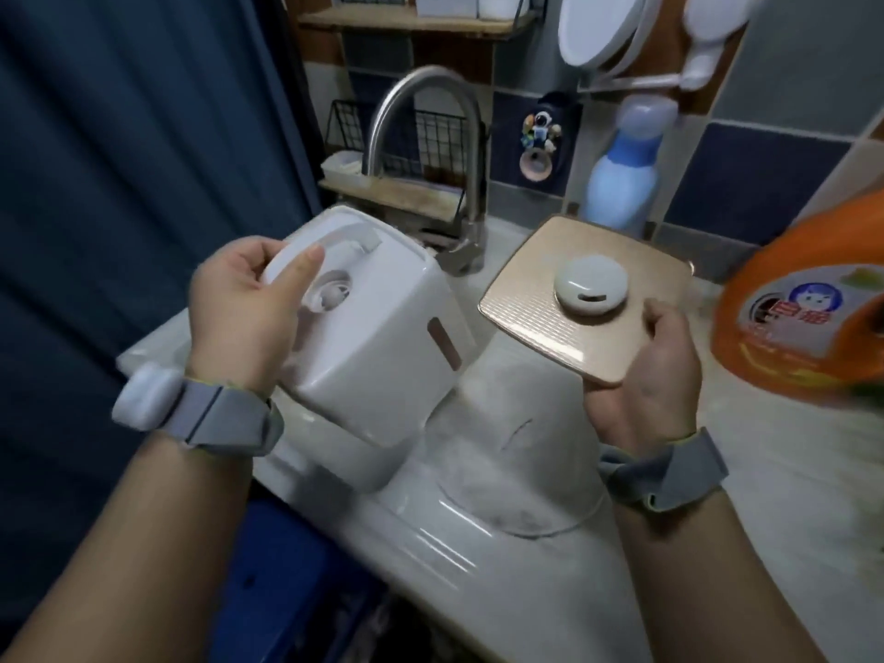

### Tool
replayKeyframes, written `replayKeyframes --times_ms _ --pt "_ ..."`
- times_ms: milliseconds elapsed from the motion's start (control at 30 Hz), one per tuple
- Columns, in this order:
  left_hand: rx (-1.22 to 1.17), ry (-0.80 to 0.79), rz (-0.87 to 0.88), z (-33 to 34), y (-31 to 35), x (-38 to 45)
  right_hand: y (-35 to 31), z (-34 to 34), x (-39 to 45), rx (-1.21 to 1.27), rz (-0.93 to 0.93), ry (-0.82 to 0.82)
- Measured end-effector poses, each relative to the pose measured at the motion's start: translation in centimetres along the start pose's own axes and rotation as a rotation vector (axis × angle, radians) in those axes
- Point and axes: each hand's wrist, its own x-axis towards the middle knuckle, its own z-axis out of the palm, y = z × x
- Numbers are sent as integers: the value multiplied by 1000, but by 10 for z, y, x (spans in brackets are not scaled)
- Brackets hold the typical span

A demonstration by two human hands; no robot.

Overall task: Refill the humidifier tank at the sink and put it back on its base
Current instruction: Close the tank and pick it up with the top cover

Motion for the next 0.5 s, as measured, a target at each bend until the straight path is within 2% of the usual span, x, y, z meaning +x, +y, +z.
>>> replayKeyframes --times_ms 300,367,500 --pt "141 225 -129 -68 -22 -66 78 -25 -14 -162 332 -161" --pt "136 257 -153 -83 -24 -77 89 -25 -20 -176 352 -192" --pt "99 426 -232 -129 -40 -108 123 -9 -48 -254 421 -306"
